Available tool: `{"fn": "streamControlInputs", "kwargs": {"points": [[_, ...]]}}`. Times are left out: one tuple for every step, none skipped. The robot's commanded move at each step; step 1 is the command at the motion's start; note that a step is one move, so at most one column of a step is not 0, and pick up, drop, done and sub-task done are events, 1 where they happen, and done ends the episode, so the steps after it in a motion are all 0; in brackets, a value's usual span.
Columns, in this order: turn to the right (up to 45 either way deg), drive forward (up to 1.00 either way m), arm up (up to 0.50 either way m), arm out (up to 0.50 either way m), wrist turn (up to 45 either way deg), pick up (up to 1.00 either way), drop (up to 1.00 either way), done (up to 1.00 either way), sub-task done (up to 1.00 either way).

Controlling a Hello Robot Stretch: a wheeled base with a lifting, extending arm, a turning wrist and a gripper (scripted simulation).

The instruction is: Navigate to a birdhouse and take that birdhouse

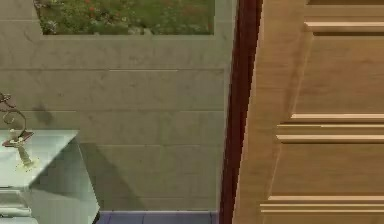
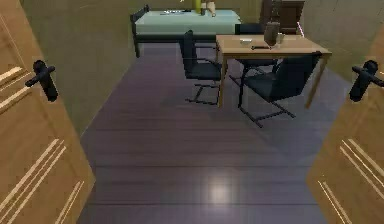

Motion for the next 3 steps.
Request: {"fn": "streamControlInputs", "kwargs": {"points": [[-45.0, 0.00, 0.00, 0.00, 0.0, 0.00, 0.00, 0.00, 0.00], [-45.0, 0.00, 0.00, 0.00, 0.0, 0.00, 0.00, 0.00, 0.00], [-45.0, 0.00, 0.00, 0.00, 0.0, 0.00, 0.00, 0.00, 0.00]]}}
